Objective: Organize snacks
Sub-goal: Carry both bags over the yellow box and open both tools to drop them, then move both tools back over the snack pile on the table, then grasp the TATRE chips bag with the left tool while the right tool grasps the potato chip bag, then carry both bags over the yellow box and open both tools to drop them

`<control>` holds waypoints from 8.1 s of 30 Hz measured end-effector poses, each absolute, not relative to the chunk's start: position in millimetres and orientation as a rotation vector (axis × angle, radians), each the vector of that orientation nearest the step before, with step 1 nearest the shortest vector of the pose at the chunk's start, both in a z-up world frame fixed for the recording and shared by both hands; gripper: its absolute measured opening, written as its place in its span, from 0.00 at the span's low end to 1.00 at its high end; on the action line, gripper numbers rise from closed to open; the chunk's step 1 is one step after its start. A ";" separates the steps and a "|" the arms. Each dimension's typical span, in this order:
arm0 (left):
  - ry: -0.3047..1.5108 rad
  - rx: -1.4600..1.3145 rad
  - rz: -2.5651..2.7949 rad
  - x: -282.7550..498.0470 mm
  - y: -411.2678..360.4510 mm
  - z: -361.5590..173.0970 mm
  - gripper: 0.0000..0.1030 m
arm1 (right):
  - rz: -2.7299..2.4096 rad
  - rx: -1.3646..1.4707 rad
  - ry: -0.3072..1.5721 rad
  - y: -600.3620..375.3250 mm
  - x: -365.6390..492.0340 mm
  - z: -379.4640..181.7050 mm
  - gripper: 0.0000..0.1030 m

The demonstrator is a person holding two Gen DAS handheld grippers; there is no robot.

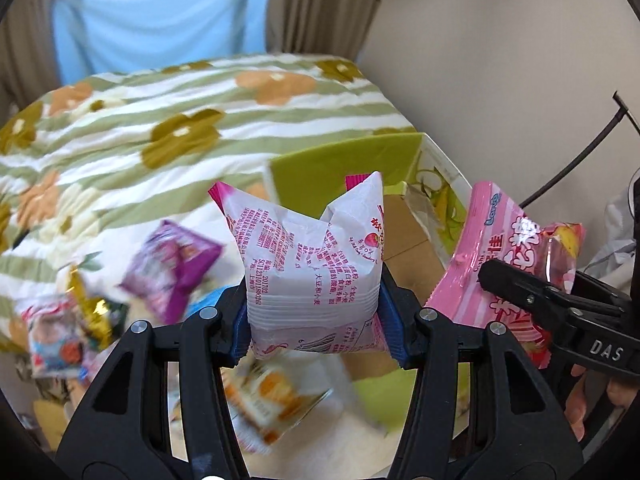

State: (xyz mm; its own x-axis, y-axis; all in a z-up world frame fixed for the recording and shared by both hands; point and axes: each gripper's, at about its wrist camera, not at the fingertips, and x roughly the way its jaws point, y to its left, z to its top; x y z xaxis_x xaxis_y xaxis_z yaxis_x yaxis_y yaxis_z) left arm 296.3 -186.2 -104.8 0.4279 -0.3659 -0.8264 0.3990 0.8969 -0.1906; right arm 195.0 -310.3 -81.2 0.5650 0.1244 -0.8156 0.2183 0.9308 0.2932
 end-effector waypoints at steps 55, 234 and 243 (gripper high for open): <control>1.148 0.048 -0.197 340.2 -259.9 -160.9 0.99 | 0.108 0.115 1.078 -391.1 304.3 -147.5 1.00; 1.065 0.117 -0.276 262.6 -270.0 -138.8 0.99 | 0.059 0.148 0.900 -391.5 167.0 -91.0 0.68; 1.067 0.060 -0.273 256.3 -240.3 -129.3 0.99 | 0.112 0.164 0.941 -368.2 181.9 -97.5 0.69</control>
State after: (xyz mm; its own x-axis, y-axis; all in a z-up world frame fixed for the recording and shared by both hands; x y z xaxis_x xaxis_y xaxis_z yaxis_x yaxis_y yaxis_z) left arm 256.3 -240.3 -129.3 0.4526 -0.1923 -0.8707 0.2503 0.9646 -0.0829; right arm 181.9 -368.2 -97.5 0.5849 0.1671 -0.7937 -0.0244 0.9817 0.1887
